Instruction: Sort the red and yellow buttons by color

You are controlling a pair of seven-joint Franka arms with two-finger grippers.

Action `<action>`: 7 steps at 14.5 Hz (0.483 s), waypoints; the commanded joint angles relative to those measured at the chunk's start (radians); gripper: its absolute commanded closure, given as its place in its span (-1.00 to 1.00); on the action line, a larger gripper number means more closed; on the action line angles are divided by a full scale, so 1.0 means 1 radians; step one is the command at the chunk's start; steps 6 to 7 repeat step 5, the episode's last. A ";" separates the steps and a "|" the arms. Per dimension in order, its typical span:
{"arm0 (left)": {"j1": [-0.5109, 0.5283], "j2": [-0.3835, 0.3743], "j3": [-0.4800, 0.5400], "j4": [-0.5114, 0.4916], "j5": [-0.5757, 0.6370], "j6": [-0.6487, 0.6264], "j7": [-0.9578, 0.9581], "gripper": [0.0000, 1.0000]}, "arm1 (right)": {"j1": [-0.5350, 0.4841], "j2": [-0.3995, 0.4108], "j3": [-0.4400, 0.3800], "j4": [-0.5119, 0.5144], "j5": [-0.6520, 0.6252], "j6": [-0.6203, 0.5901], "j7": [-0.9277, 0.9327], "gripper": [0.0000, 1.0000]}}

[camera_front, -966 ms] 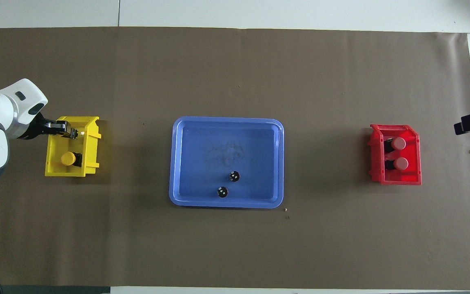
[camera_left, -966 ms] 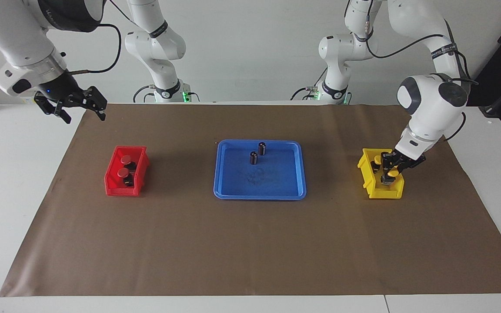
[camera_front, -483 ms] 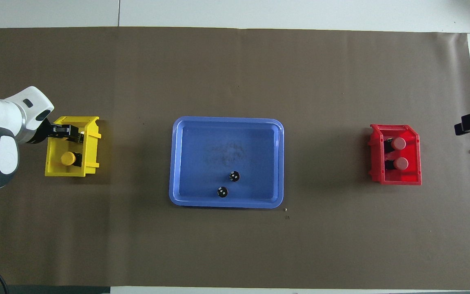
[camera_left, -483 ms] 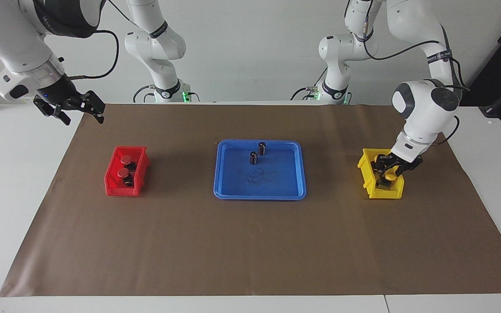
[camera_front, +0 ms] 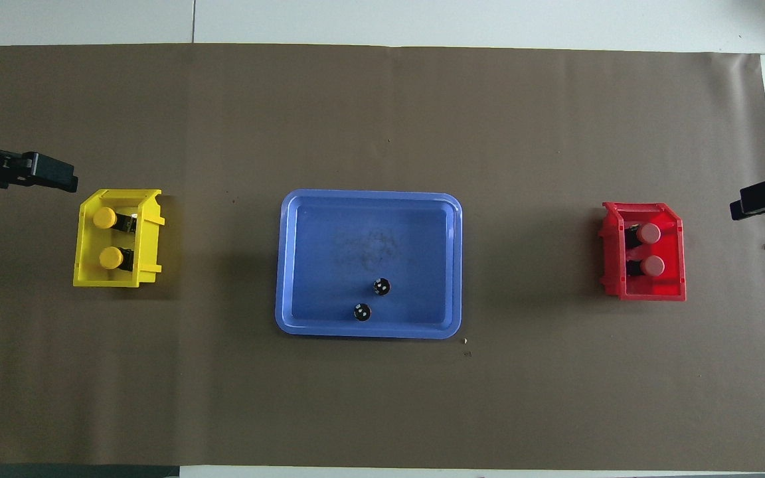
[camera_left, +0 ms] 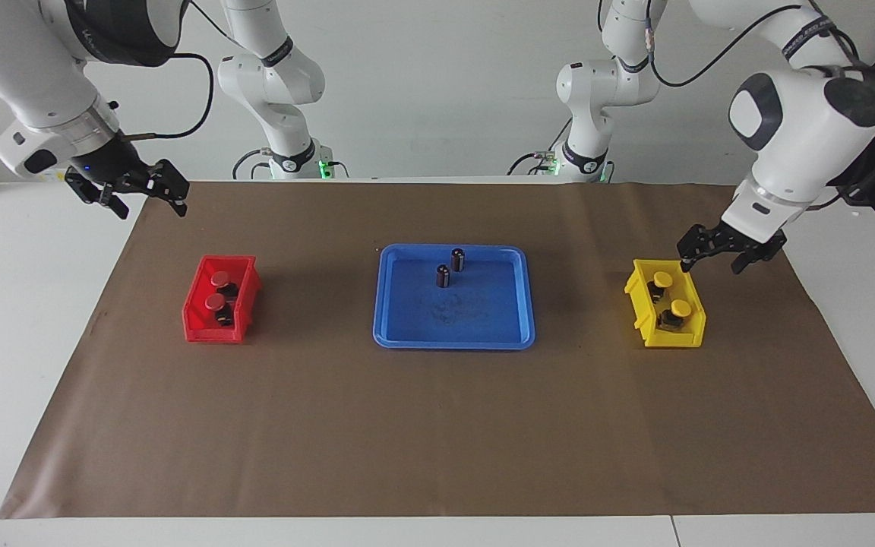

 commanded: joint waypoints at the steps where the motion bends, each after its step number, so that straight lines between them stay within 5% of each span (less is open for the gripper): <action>1: -0.019 0.018 0.000 0.088 -0.010 -0.093 0.003 -1.00 | -0.010 -0.013 0.003 -0.017 -0.001 -0.007 0.013 -1.00; 7: -0.021 -0.002 -0.003 0.091 -0.008 -0.098 0.010 -1.00 | -0.004 -0.014 0.003 -0.017 -0.001 -0.007 0.013 -1.00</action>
